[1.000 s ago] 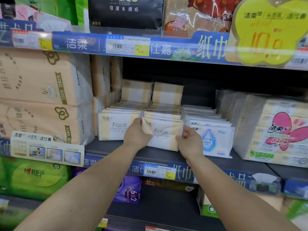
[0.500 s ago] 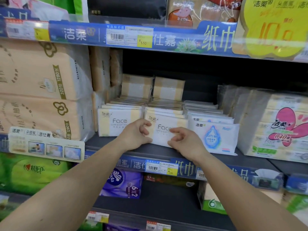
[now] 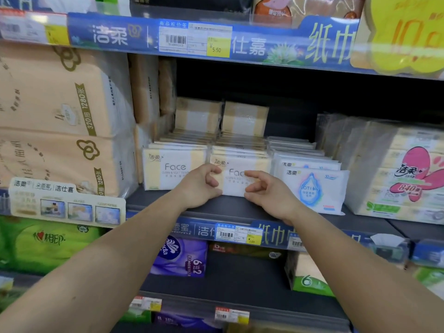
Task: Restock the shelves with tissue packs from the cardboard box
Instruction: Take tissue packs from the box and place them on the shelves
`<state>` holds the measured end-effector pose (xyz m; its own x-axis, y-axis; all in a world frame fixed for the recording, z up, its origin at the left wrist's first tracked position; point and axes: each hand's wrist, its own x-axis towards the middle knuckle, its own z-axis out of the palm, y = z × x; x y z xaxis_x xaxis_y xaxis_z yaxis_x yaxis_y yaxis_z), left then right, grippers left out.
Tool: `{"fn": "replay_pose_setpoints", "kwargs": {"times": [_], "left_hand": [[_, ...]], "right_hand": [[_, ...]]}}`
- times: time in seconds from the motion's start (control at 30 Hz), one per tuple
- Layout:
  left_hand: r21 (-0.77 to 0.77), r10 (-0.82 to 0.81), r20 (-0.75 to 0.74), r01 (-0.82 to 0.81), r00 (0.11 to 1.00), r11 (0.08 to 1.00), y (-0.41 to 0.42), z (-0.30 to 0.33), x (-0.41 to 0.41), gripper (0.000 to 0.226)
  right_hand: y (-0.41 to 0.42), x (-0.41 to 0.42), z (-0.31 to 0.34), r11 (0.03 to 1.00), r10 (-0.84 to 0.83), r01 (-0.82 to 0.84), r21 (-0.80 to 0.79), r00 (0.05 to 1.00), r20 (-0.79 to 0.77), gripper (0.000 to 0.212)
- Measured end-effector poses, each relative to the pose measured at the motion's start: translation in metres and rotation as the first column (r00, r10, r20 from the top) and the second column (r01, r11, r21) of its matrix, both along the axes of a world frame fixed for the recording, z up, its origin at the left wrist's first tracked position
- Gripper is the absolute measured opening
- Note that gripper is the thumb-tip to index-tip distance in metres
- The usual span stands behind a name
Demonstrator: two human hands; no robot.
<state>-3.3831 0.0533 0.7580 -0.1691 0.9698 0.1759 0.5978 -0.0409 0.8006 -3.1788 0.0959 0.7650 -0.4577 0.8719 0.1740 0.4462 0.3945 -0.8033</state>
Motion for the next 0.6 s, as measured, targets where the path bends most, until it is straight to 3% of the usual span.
{"fn": "replay_pose_setpoints", "kwargs": {"times": [0.2,0.3,0.43,0.6], "left_hand": [[0.019,0.002,-0.032,-0.001,0.999,1.0,-0.008,0.004,0.011,0.044],[0.054,0.051,-0.138,-0.044,0.989,0.998,-0.018,0.007,0.031,0.04],[0.058,0.039,-0.386,-0.018,0.922,0.998,-0.032,0.015,0.085,0.048],[-0.022,-0.107,-0.577,0.116,0.81,0.993,-0.05,0.016,0.216,0.053]], "right_hand": [[-0.022,0.014,0.0,0.998,-0.062,0.063,0.006,0.997,-0.047,0.045],[-0.032,0.033,-0.004,0.99,-0.125,0.126,0.057,0.992,-0.028,0.042],[-0.045,0.088,-0.004,0.954,-0.259,0.229,0.194,0.954,0.149,0.045],[-0.081,0.212,-0.008,0.883,-0.453,0.321,0.342,0.772,0.447,0.059]]}}
